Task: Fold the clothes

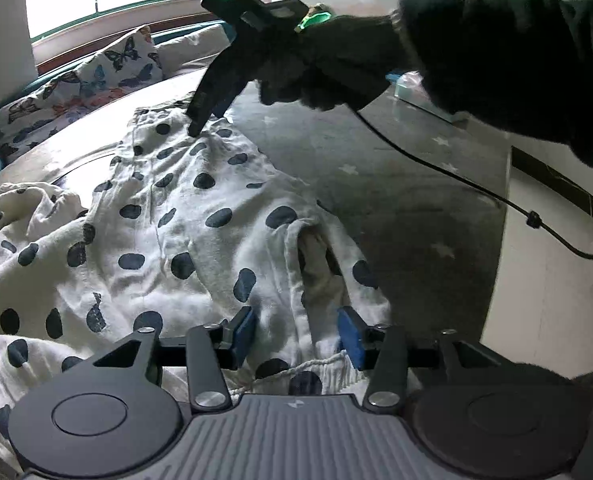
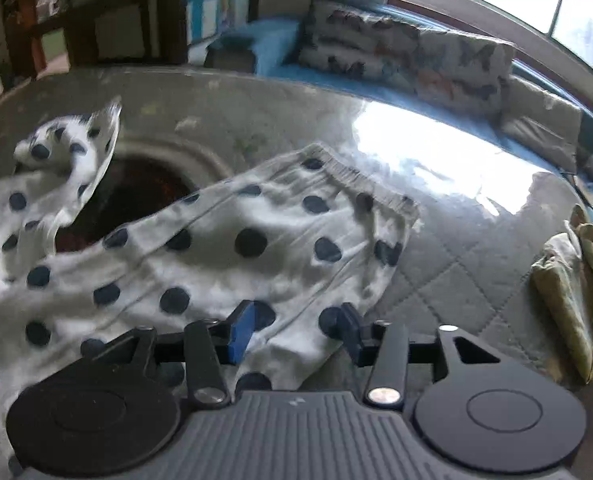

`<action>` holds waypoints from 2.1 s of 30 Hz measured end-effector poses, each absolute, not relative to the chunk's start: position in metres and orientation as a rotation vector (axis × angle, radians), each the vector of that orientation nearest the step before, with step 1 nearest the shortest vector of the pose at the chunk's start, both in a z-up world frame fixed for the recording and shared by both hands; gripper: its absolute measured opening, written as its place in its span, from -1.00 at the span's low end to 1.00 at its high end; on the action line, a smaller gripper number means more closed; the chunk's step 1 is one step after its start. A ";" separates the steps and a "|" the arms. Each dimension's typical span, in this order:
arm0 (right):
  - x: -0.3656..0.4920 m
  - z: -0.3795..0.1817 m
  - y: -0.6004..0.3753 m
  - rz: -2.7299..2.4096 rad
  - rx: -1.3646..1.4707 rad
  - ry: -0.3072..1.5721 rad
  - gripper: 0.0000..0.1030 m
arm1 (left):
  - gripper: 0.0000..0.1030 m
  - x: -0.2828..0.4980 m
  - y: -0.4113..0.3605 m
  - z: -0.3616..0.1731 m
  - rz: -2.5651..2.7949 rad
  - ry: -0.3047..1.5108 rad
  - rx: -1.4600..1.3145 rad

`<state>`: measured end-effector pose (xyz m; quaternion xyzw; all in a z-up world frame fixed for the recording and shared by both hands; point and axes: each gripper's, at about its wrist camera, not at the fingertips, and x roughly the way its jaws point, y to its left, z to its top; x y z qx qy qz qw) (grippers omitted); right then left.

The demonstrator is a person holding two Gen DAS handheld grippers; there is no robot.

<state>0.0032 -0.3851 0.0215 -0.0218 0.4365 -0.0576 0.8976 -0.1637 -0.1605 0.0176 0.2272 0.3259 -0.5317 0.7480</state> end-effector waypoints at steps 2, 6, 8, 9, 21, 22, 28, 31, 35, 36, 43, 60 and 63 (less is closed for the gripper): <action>-0.002 0.026 -0.386 -0.147 -0.031 0.884 -0.06 | -0.01 -0.162 -0.156 0.021 -1.146 0.714 0.493; -0.030 0.046 -0.367 -0.096 -0.050 0.814 -0.06 | 0.00 -0.149 -0.138 0.041 -1.085 0.680 0.449; -0.052 0.054 -0.350 -0.029 -0.039 0.793 -0.06 | 0.01 -0.139 -0.126 0.053 -1.035 0.655 0.431; -0.062 0.058 -0.342 0.004 -0.034 0.784 -0.06 | 0.04 -0.132 -0.120 0.059 -1.004 0.644 0.425; -0.163 0.025 -0.224 0.294 -0.102 0.798 -0.02 | 0.13 0.009 -0.089 0.102 -0.560 0.672 0.360; -0.166 0.021 -0.221 0.289 -0.117 0.807 0.00 | 0.13 0.021 -0.091 0.101 -0.544 0.685 0.362; -0.174 0.027 -0.218 0.279 -0.114 0.764 0.03 | 0.18 0.091 -0.103 0.095 -0.493 0.739 0.317; -0.171 0.030 -0.217 0.289 -0.092 0.749 0.06 | 0.18 0.124 -0.109 0.089 -0.485 0.778 0.252; -0.165 0.017 -0.213 0.292 -0.108 0.775 0.07 | 0.14 0.162 -0.121 0.075 -0.461 0.828 0.228; -0.165 0.014 -0.212 0.291 -0.114 0.781 0.08 | 0.13 0.169 -0.123 0.072 -0.456 0.837 0.225; -0.170 0.008 -0.210 0.310 -0.116 0.773 0.32 | 0.13 0.195 -0.124 0.055 -0.426 0.894 0.185; -0.170 0.008 -0.208 0.328 -0.082 0.771 0.50 | -0.71 0.211 -0.131 0.043 -0.395 0.887 0.197; -0.170 0.008 -0.207 0.328 -0.081 0.773 0.53 | -0.73 0.218 -0.134 0.047 -0.364 0.841 0.243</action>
